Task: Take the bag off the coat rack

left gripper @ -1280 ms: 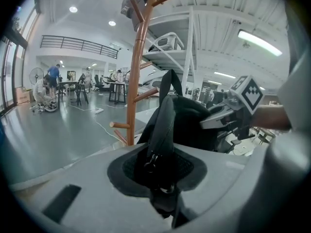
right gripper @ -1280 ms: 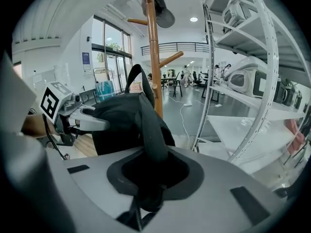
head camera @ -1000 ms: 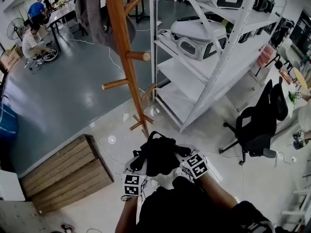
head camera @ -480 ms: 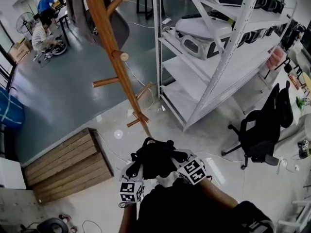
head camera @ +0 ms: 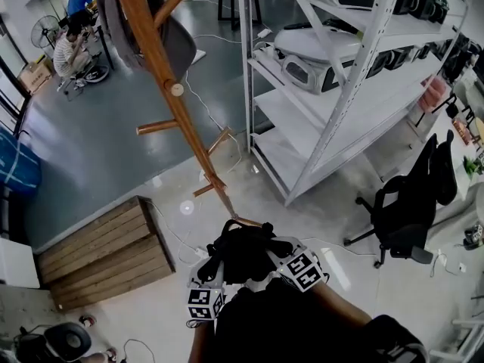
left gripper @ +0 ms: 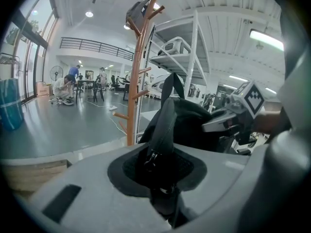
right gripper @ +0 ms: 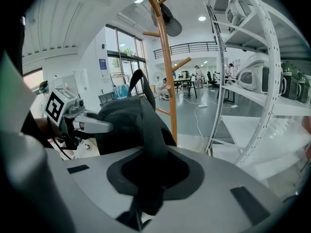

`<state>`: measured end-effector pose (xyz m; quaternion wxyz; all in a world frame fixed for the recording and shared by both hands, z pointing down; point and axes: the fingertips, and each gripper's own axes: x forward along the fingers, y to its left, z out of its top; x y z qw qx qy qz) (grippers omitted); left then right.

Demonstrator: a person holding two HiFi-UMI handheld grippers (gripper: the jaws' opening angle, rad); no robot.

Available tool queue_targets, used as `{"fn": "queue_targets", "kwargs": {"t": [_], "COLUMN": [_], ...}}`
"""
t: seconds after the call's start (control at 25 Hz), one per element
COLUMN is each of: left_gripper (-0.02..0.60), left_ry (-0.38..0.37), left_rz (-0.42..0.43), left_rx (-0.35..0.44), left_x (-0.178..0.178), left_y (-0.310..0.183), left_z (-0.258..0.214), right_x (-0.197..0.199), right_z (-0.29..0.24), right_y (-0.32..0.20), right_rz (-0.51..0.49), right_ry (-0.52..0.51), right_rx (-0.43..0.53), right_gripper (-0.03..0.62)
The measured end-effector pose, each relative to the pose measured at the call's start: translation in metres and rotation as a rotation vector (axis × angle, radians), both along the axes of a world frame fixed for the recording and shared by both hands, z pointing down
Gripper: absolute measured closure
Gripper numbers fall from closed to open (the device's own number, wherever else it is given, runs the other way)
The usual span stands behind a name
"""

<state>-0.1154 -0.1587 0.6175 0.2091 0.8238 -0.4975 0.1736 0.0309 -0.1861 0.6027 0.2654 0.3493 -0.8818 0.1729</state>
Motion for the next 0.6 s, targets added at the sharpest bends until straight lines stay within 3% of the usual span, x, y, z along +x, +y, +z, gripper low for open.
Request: {"fn": "queue_targets", "kwargs": {"t": [0.6], "left_gripper": [0.492], "left_ry": [0.005], "left_rz": [0.01], "left_rx": [-0.008], "left_x": [0.013], "left_y": [0.004], "left_z": [0.001], "right_x": [0.011], "right_z": [0.005], "right_y": [0.007], "right_rz": [0.005], "right_ry": [-0.001], "right_rx": [-0.012], "right_gripper": [0.531]}}
